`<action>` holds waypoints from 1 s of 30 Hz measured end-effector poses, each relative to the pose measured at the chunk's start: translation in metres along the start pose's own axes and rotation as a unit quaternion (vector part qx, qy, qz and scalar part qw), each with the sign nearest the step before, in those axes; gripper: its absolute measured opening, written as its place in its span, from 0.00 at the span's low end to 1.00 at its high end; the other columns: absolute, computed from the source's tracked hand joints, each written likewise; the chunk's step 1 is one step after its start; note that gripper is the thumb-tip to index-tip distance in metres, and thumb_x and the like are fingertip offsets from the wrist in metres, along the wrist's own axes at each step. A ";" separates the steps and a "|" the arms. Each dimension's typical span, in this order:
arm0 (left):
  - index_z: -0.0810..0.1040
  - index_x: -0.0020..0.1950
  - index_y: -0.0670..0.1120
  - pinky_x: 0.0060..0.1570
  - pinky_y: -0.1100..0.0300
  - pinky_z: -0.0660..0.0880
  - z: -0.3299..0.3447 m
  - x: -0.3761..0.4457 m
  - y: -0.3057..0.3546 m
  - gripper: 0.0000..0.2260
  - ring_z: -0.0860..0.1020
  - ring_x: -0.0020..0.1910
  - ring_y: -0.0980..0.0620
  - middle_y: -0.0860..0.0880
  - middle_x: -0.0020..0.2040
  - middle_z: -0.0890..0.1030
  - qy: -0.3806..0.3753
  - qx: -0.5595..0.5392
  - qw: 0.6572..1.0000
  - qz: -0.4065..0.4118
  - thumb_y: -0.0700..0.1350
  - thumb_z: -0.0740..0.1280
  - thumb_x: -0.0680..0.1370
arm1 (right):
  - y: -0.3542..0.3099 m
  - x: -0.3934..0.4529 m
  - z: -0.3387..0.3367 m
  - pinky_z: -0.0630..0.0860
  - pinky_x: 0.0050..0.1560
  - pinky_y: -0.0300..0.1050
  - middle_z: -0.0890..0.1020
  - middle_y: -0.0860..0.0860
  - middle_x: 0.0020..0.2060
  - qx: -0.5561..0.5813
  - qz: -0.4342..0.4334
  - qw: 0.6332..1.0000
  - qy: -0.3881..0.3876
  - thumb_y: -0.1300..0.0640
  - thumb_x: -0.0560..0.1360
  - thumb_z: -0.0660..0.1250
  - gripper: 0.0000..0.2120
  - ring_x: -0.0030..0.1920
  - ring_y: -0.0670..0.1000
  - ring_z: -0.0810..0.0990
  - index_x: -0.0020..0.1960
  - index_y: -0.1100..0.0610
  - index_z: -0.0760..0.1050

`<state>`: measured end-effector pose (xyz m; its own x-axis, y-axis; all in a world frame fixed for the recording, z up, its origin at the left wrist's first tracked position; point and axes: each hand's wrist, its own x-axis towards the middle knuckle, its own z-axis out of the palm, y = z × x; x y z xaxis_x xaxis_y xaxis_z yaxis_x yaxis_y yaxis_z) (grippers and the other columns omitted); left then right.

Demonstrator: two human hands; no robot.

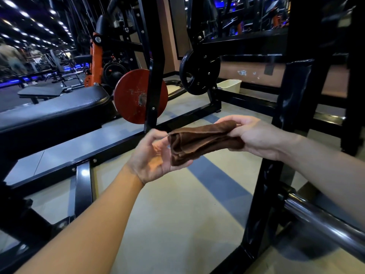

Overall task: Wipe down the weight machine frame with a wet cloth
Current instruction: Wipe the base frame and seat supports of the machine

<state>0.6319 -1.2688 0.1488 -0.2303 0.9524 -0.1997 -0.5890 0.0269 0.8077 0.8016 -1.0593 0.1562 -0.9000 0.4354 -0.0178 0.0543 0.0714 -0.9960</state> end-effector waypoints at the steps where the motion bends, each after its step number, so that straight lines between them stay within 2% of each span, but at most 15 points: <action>1: 0.77 0.70 0.43 0.55 0.43 0.82 0.001 0.001 0.001 0.25 0.79 0.64 0.33 0.36 0.69 0.77 -0.022 -0.015 1.000 -0.016 0.57 0.60 0.80 | -0.001 0.001 -0.001 0.78 0.40 0.41 0.85 0.51 0.42 -0.006 -0.013 1.000 0.005 0.75 0.77 0.56 0.26 0.42 0.50 0.83 0.48 0.49 0.84; 4: 0.77 0.73 0.44 0.44 0.49 0.85 0.009 0.009 0.005 0.33 0.83 0.54 0.36 0.34 0.70 0.76 -0.037 0.063 0.993 -0.094 0.68 0.59 0.79 | -0.006 0.001 0.000 0.82 0.49 0.46 0.85 0.55 0.44 -0.020 -0.046 0.999 0.002 0.76 0.77 0.55 0.26 0.45 0.52 0.85 0.46 0.51 0.83; 6: 0.74 0.75 0.42 0.42 0.54 0.83 0.018 0.014 0.005 0.33 0.84 0.51 0.40 0.34 0.68 0.77 -0.058 0.174 0.974 -0.132 0.65 0.61 0.80 | -0.010 -0.001 0.003 0.83 0.49 0.46 0.85 0.55 0.44 -0.034 -0.072 0.997 0.009 0.77 0.77 0.54 0.25 0.46 0.53 0.85 0.45 0.53 0.82; 8: 0.75 0.70 0.39 0.44 0.54 0.82 0.026 0.018 0.002 0.25 0.83 0.46 0.45 0.39 0.59 0.83 -0.052 0.253 0.957 -0.132 0.56 0.66 0.81 | -0.010 -0.003 0.006 0.83 0.45 0.43 0.85 0.55 0.45 -0.059 -0.098 0.992 0.051 0.77 0.77 0.54 0.26 0.44 0.53 0.85 0.46 0.52 0.82; 10: 0.77 0.62 0.39 0.41 0.56 0.81 0.034 0.025 -0.004 0.14 0.80 0.38 0.48 0.43 0.48 0.81 -0.025 0.280 0.955 -0.094 0.46 0.69 0.81 | -0.006 0.001 0.010 0.84 0.47 0.46 0.84 0.53 0.50 -0.071 -0.118 0.982 0.132 0.71 0.79 0.59 0.22 0.46 0.52 0.86 0.55 0.48 0.82; 12: 0.77 0.54 0.40 0.36 0.59 0.79 0.039 0.032 -0.007 0.05 0.77 0.34 0.50 0.44 0.44 0.79 0.023 0.265 0.964 -0.032 0.41 0.69 0.81 | -0.002 0.006 0.015 0.83 0.55 0.51 0.83 0.51 0.56 -0.018 -0.108 0.970 0.216 0.59 0.79 0.66 0.16 0.53 0.52 0.86 0.64 0.45 0.75; 13: 0.77 0.52 0.40 0.34 0.60 0.78 0.041 0.036 -0.007 0.03 0.76 0.33 0.51 0.44 0.43 0.79 0.050 0.249 0.967 0.000 0.40 0.69 0.81 | -0.001 0.006 0.017 0.82 0.57 0.51 0.83 0.51 0.57 0.039 -0.086 0.968 0.233 0.55 0.78 0.67 0.15 0.55 0.52 0.85 0.65 0.47 0.73; 15: 0.78 0.53 0.40 0.32 0.60 0.77 0.044 0.041 -0.009 0.03 0.76 0.32 0.52 0.45 0.42 0.80 0.081 0.215 0.972 0.055 0.40 0.68 0.81 | -0.006 0.003 0.021 0.80 0.61 0.50 0.83 0.55 0.54 0.176 -0.043 0.966 0.182 0.55 0.80 0.62 0.07 0.56 0.55 0.83 0.56 0.55 0.74; 17: 0.78 0.54 0.40 0.32 0.59 0.76 0.047 0.046 -0.013 0.04 0.76 0.32 0.51 0.45 0.42 0.79 0.089 0.232 0.964 0.092 0.40 0.68 0.81 | -0.011 -0.003 0.025 0.76 0.67 0.52 0.81 0.58 0.54 0.221 -0.027 0.967 0.121 0.53 0.82 0.61 0.06 0.56 0.57 0.82 0.55 0.53 0.74; 19: 0.78 0.54 0.41 0.34 0.57 0.76 0.053 0.050 -0.021 0.05 0.76 0.34 0.49 0.46 0.41 0.79 0.089 0.298 0.944 0.107 0.40 0.69 0.81 | -0.008 -0.002 0.029 0.75 0.68 0.55 0.83 0.54 0.56 0.158 -0.046 0.981 0.101 0.47 0.83 0.62 0.11 0.57 0.54 0.82 0.62 0.50 0.75; 21: 0.78 0.56 0.40 0.35 0.56 0.76 0.064 0.051 -0.029 0.07 0.77 0.36 0.48 0.44 0.42 0.79 0.083 0.342 0.930 0.108 0.41 0.70 0.80 | -0.006 0.000 0.032 0.78 0.66 0.56 0.84 0.50 0.58 0.089 -0.058 0.986 0.127 0.44 0.82 0.63 0.17 0.60 0.52 0.83 0.69 0.48 0.74; 24: 0.77 0.58 0.41 0.38 0.57 0.76 0.076 0.054 -0.031 0.10 0.81 0.40 0.47 0.42 0.45 0.81 0.072 0.359 0.926 0.089 0.42 0.72 0.80 | -0.008 -0.002 0.028 0.83 0.53 0.48 0.82 0.49 0.60 0.072 -0.069 0.979 0.179 0.48 0.85 0.60 0.17 0.59 0.52 0.83 0.73 0.46 0.70; 26: 0.79 0.61 0.44 0.50 0.54 0.78 0.078 0.058 -0.029 0.12 0.84 0.49 0.45 0.43 0.52 0.85 0.057 0.363 0.928 0.068 0.44 0.72 0.79 | -0.009 -0.004 0.023 0.83 0.48 0.46 0.82 0.49 0.58 0.067 -0.085 0.970 0.219 0.52 0.85 0.61 0.17 0.55 0.51 0.84 0.73 0.47 0.67; 28: 0.84 0.55 0.48 0.64 0.52 0.74 0.081 0.063 -0.024 0.10 0.82 0.59 0.47 0.47 0.56 0.86 0.084 0.341 0.933 0.071 0.50 0.68 0.78 | -0.007 -0.005 0.020 0.84 0.54 0.52 0.84 0.47 0.55 0.025 -0.109 0.960 0.256 0.52 0.85 0.63 0.15 0.54 0.49 0.84 0.70 0.48 0.67; 30: 0.84 0.51 0.50 0.68 0.48 0.74 0.087 0.067 -0.018 0.11 0.83 0.58 0.47 0.49 0.53 0.86 0.129 0.307 0.937 0.109 0.54 0.64 0.80 | -0.004 -0.007 0.019 0.81 0.60 0.52 0.84 0.45 0.55 -0.050 -0.152 0.950 0.270 0.52 0.84 0.64 0.12 0.56 0.46 0.83 0.68 0.49 0.72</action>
<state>0.6946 -1.1791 0.1697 -0.5194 0.8527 -0.0558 0.0324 0.0848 0.9959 0.7993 -1.0793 0.1591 -0.5295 0.7758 0.3432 -0.1076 0.3399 -0.9343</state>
